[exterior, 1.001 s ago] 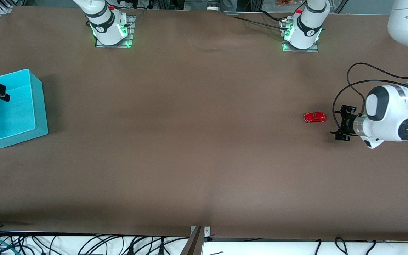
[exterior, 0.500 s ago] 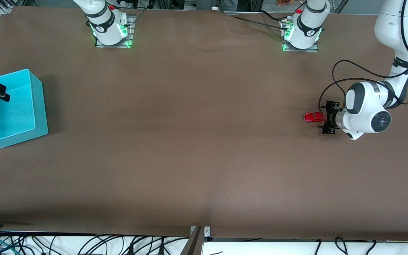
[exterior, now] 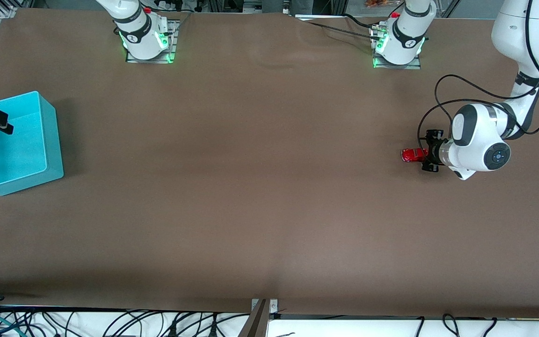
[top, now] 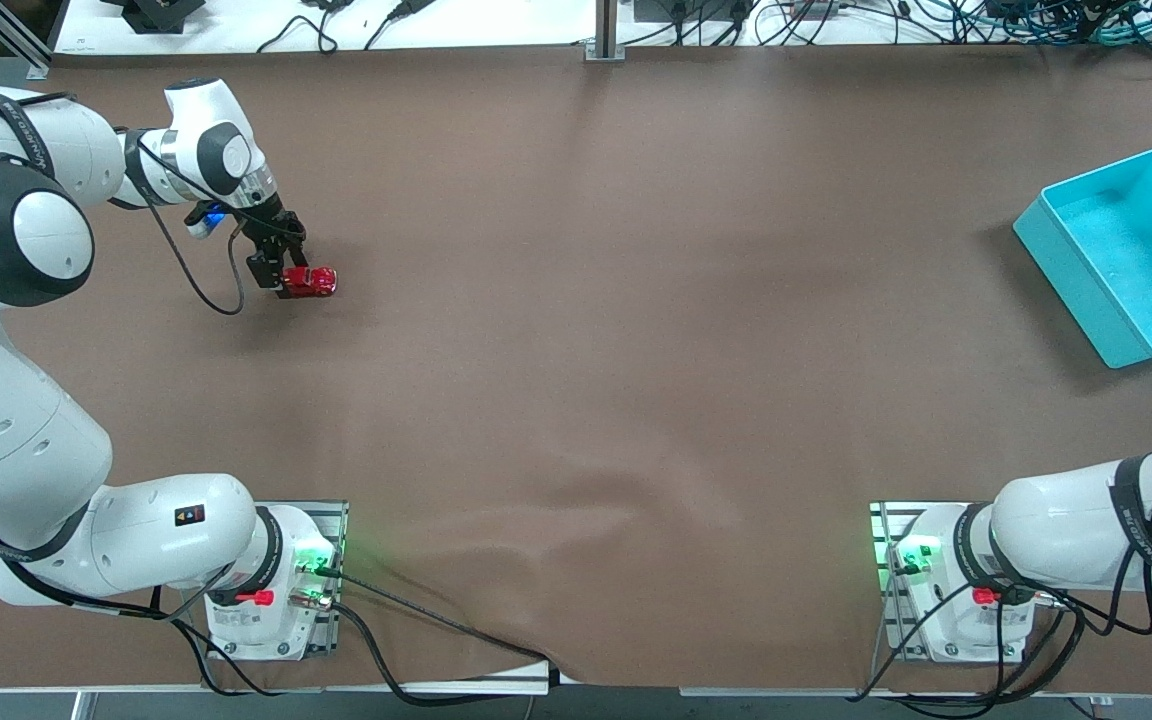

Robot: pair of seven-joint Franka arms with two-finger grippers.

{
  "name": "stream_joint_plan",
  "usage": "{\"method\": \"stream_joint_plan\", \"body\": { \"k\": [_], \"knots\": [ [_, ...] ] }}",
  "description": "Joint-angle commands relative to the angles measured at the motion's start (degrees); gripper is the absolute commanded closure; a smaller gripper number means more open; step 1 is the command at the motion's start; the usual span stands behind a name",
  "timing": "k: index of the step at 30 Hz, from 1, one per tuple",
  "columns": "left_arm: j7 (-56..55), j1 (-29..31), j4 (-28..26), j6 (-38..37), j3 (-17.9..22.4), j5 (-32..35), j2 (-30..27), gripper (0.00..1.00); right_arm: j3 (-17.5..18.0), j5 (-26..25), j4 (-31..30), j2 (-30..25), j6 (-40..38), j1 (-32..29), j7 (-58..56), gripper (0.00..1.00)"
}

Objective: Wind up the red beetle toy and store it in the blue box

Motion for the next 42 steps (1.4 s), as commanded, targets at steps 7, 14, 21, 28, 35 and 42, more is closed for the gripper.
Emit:
{"method": "stream_joint_plan", "body": {
  "k": [7, 14, 21, 28, 35, 42],
  "knots": [
    [-2.1, -1.6, 2.2, 0.3, -0.3, -0.5, -1.0, 1.0, 0.1, 0.2, 1.4, 0.6, -0.2, -0.3, 0.3, 0.0],
    [-6.7, -1.5, 5.9, -2.9, -5.2, -1.1, -1.0, 1.0, 0.1, 0.3, 1.4, 0.5, -0.2, -0.3, 0.3, 0.0],
    [-10.4, -1.7, 6.1, -2.9, -9.4, -1.1, -0.3, 1.0, 0.1, 0.3, 1.4, 0.6, -0.2, -0.3, 0.3, 0.0],
    [-14.8, -3.1, 7.6, -2.9, -10.4, -1.1, 2.2, 1.0, 0.1, 0.3, 1.4, 0.6, -0.2, -0.3, 0.3, 0.0],
    [-15.0, -3.2, 8.3, -2.6, -10.5, -1.0, 4.1, 1.0, 0.2, 0.3, 1.4, 1.2, -0.1, 0.0, 0.3, 0.0],
    [-14.6, -2.8, 9.6, -2.4, -10.4, -0.9, 6.0, 1.0, 0.3, 0.3, 1.4, 1.5, -0.1, 0.0, 0.3, 0.0]
  ]
}}
